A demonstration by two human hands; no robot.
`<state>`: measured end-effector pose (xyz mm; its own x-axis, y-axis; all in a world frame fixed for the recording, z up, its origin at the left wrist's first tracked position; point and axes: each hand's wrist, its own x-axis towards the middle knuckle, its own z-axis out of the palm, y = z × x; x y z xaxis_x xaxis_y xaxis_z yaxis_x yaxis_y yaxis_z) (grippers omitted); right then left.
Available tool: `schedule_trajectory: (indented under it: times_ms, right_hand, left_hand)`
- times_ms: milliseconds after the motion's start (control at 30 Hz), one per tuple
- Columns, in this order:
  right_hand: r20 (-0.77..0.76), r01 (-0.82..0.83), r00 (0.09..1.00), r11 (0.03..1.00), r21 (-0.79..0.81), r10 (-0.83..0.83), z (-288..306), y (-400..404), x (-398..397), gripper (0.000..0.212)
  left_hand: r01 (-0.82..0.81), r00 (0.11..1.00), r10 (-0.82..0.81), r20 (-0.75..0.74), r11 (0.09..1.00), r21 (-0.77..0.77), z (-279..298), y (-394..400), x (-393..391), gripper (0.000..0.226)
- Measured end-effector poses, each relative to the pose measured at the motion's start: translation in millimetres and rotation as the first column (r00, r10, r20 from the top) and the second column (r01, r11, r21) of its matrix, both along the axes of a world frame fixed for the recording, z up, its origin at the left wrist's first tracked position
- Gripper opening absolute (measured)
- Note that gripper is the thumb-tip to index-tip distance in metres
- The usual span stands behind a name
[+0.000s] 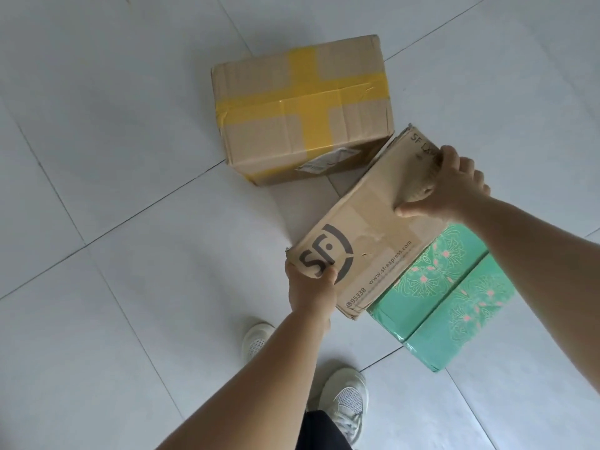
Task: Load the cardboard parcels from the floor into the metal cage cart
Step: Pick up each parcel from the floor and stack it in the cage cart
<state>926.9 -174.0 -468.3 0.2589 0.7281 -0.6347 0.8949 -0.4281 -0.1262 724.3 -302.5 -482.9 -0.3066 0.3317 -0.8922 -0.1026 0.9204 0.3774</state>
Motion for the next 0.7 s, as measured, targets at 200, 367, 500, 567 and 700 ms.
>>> schedule_trajectory:
  times_ms: [200, 367, 500, 567, 700]
  right_hand:
    - [-0.044, 0.048, 0.998, 0.999, -0.002, -0.048, 39, -26, -19, 0.122]
    - [-0.147, 0.130, 0.981, 0.991, -0.005, -0.129, 107, -52, -43, 0.115]
    - [-0.255, 0.167, 0.956, 0.984, 0.063, -0.146, 171, -60, -70, 0.105]
    - [-0.303, 0.180, 0.943, 0.977, 0.112, -0.139, 203, -61, -87, 0.103]
    - [-0.420, 0.240, 0.896, 0.952, 0.188, -0.143, 263, -66, -122, 0.101]
  left_hand:
    - [-0.068, 0.997, 0.070, -0.046, 0.996, 0.050, 45, -26, -20, 0.060]
    - [-0.035, 0.994, 0.051, -0.100, 0.987, 0.154, 109, -35, -58, 0.046]
    - [-0.023, 0.975, 0.080, -0.208, 0.964, 0.264, 177, -36, -91, 0.031]
    - [-0.027, 0.961, 0.114, -0.252, 0.945, 0.326, 213, -40, -106, 0.030]
    - [-0.163, 0.920, 0.292, -0.262, 0.892, 0.422, 289, -57, -132, 0.039]
